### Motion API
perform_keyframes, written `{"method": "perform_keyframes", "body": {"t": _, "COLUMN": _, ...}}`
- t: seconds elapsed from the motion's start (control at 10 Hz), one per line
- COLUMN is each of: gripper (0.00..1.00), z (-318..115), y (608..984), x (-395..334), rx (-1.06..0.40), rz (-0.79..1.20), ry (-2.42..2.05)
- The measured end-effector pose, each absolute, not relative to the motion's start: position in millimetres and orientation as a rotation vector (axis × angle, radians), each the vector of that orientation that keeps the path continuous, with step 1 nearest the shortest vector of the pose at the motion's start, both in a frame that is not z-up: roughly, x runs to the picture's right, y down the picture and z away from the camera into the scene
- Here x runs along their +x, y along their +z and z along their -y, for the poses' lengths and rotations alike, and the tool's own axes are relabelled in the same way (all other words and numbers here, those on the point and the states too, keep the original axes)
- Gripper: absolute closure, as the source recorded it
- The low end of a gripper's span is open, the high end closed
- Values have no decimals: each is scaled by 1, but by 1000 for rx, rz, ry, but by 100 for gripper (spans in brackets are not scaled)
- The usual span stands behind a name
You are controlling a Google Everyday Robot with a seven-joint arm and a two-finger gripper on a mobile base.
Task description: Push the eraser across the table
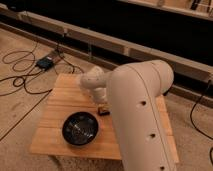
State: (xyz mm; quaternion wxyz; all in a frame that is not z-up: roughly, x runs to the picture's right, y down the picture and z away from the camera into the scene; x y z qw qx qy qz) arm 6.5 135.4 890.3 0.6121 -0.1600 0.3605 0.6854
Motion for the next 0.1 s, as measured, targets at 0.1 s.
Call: {"method": "perform_keyframes", "body": {"t": 0.1, "gripper": 35, "z": -138, "y": 890, "x": 13, "rx": -366, "rz": -843, "ry": 1588}}
